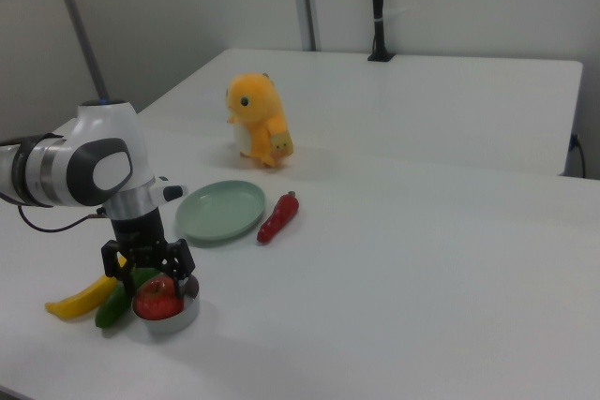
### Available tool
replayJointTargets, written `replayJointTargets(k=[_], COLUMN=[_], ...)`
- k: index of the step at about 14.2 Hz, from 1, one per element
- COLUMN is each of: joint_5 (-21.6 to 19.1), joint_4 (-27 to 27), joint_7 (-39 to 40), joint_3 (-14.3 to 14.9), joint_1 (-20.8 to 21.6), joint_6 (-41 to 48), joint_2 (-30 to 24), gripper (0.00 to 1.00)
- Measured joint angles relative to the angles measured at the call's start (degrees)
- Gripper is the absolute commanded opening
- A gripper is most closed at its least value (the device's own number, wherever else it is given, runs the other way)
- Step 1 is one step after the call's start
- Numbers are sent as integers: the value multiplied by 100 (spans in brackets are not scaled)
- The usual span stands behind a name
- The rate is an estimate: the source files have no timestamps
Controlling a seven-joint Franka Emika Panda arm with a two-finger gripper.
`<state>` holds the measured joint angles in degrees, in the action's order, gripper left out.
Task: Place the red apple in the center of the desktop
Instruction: 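Lower the gripper onto the red apple in the grey bowl and close, then lift the red apple up out of the grey bowl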
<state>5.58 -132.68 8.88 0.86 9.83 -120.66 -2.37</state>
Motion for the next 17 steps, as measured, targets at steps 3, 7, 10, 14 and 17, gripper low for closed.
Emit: replayJointTargets(k=[3,7,10,14,17], joint_5=[3,35,39,40,40], joint_4=[-40,-61,-59,50,441], joint_7=[1,219,249,250,250], joint_3=[0,-2,-2,-2,-2], joint_1=[0,3,3,-9,-22], joint_6=[0,0,0,135,564], joint_2=[11,-5,-11,-120,-245], gripper=[46,4,4,4,4])
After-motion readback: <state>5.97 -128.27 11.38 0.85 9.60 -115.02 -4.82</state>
